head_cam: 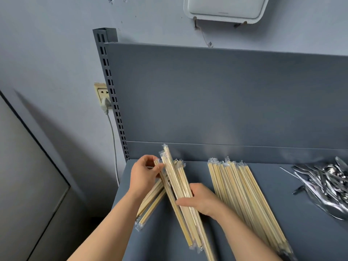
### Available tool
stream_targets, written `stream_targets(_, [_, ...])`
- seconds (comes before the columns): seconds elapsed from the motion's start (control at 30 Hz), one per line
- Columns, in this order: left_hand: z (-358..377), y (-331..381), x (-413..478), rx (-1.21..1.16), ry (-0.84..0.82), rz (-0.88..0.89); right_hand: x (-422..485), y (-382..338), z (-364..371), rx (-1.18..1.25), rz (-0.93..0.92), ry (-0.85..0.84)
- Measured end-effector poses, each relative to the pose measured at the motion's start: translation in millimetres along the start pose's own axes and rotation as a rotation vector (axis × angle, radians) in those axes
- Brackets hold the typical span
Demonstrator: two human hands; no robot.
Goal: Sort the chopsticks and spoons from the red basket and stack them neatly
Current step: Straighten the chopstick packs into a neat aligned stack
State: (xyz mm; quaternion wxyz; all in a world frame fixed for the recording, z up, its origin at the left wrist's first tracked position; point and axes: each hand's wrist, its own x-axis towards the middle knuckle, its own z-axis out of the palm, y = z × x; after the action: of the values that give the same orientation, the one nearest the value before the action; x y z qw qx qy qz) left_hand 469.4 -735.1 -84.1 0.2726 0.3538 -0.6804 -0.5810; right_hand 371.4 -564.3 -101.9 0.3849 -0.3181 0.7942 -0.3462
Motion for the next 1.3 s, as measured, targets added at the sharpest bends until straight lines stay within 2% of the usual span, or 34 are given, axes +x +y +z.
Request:
stream_targets(0.13, [8.1,9.7,4.1,-0.041,-0.029,0.072,-3.3,-7.3,-3.8,0.056,-0.053,-0.004])
stream_targets(0.23, [9.1,6.5,3.6,-0.136,-0.059,0.023,-2.3,-6.4,-4.3,0.071,-0.041,0.056])
stream_targets(0.27, [7.6,2.0,3.2,-0.054,-0.058,0.007,-1.9,-4.4,-5.4,0.076,-0.027,0.09])
stream_targets(0.37, [3.0,-17.8,-0.1,0.607,-0.146,0.027,-0.8,4.8,-9.8,0.111,0.036,0.177])
stream_targets(0.4, [3.8,-21.7,-2.7,0.757,-0.2,0.018,-0.2,7.8,-10.3,0.113,0.067,0.199])
stream_targets(0.5, [11.2,-22.6,-8.1,0.92,-0.272,-0.017,2.6,14.7,-8.0,0.099,0.131,0.242])
stream_targets(0.67, [24.2,-20.6,-8.3,0.948,-0.282,-0.068,6.2,16.5,-5.8,0.078,0.135,0.25])
stream_targets(0.83, [37.8,-21.5,-8.3,0.836,-0.298,-0.084,3.9,19.5,-7.4,0.137,0.104,0.216])
stream_targets(1.07, [55.2,-16.5,-14.5,0.92,-0.254,-0.042,3.5,25.1,-12.7,0.115,0.148,0.273])
stream_targets(1.3, [65.8,-15.0,-9.4,1.045,-0.353,-0.04,-1.7,28.9,-19.2,0.159,0.149,0.259])
